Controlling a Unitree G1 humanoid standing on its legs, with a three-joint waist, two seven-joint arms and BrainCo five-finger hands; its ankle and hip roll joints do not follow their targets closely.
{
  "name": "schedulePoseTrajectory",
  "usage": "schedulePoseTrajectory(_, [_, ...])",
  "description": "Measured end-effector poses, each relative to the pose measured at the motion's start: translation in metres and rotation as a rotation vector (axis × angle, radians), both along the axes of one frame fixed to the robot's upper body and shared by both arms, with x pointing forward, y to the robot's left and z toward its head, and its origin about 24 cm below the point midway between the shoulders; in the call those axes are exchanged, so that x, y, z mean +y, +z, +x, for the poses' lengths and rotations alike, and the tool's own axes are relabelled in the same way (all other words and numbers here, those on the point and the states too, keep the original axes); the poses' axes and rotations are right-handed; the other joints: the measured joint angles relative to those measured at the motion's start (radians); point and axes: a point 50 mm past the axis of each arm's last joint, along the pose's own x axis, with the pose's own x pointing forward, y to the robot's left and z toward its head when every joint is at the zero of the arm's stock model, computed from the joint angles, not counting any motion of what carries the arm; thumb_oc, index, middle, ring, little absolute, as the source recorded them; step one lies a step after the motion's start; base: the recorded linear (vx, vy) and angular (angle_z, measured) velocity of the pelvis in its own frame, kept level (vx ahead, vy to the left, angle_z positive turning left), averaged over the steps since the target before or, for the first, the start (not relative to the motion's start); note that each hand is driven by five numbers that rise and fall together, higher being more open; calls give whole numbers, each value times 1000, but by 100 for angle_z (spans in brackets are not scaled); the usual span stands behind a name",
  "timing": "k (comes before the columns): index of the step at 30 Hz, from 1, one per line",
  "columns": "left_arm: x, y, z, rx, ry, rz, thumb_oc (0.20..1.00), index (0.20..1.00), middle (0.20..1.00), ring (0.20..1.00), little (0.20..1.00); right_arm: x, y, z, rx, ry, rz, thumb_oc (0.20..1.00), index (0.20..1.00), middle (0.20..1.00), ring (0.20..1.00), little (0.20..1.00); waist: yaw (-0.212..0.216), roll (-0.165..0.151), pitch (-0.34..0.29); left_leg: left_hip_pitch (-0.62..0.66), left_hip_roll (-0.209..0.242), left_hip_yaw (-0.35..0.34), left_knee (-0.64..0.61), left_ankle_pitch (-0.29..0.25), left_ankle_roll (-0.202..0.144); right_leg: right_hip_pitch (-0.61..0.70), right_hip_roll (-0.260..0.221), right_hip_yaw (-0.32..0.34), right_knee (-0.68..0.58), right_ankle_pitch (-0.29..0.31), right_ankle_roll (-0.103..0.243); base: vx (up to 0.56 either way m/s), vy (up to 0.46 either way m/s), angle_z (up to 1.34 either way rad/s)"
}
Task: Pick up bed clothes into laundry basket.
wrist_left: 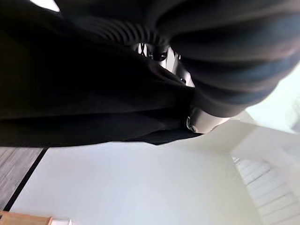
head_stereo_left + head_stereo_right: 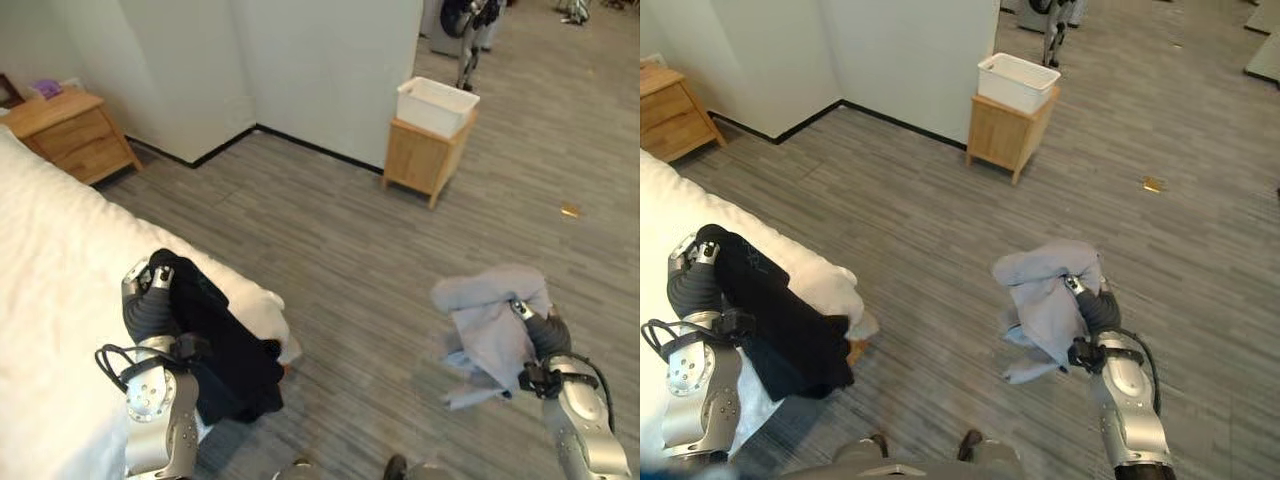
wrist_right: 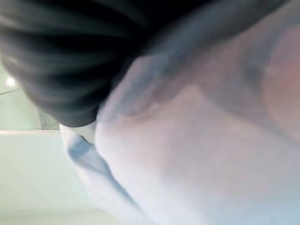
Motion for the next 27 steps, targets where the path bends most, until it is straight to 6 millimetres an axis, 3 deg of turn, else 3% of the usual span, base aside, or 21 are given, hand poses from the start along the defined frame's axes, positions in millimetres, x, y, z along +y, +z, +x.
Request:
schedulePoseTrajectory(1, [-4,-2,1,4,-17,-4,200,200,200,200,200,-1,2,1,-7,-2,-1,200,200,200,200,200,24,-11,-2,-30,-10,-121,15,-10,-18,9,7,35,-48,32,-6,-11,-78,-106])
schedulePoseTrajectory(2, [-8,-3,3,6,-34,-11,200,200,200,200,200,-3,4,1,-21,-13,-4,200,200,200,200,200,21,-14,0,-38,-23,-175,-34,-12,-22,12,10,53,-80,46,-10,-22,-62,-74])
schedulePoseTrajectory(4, [-16,-4,7,6,-69,-18,200,200,200,200,200,-12,8,1,-38,-56,-7,200,200,200,200,200,-18,-3,10,-52,-49,-209,-114,-1,-24,19,17,56,-122,75,3,-19,-24,-24])
schedulePoseTrajectory(6, [-16,-4,6,7,-83,-14,200,200,200,200,200,-20,10,-3,-45,-100,-8,200,200,200,200,200,-39,29,9,-17,-65,-219,-179,36,-10,28,51,108,-162,101,16,10,56,-75])
schedulePoseTrajectory(10, [-16,1,7,-13,-88,-7,200,200,200,200,200,-29,-1,-19,-14,-191,19,200,200,200,200,200,-80,28,5,35,-72,-138,-251,83,6,55,34,115,-227,138,57,41,60,-81])
schedulePoseTrajectory(14, [-17,2,8,-21,-91,-6,200,200,200,200,200,-30,-9,-29,30,-203,17,200,200,200,200,200,-110,28,5,57,-92,-116,-258,85,13,67,13,113,-242,166,73,8,20,-22])
schedulePoseTrajectory(22, [-11,1,4,-14,-60,-7,200,200,200,200,200,-7,-7,-13,12,-87,40,200,200,200,200,200,-72,31,3,92,-100,-124,-253,84,14,99,16,107,-241,175,65,25,37,3])
schedulePoseTrajectory(27, [11,5,-6,-24,68,0,200,200,200,200,200,-8,-6,-11,2,-90,41,200,200,200,200,200,-53,48,-9,80,-105,-147,-258,81,19,106,-3,86,-241,158,73,51,125,15])
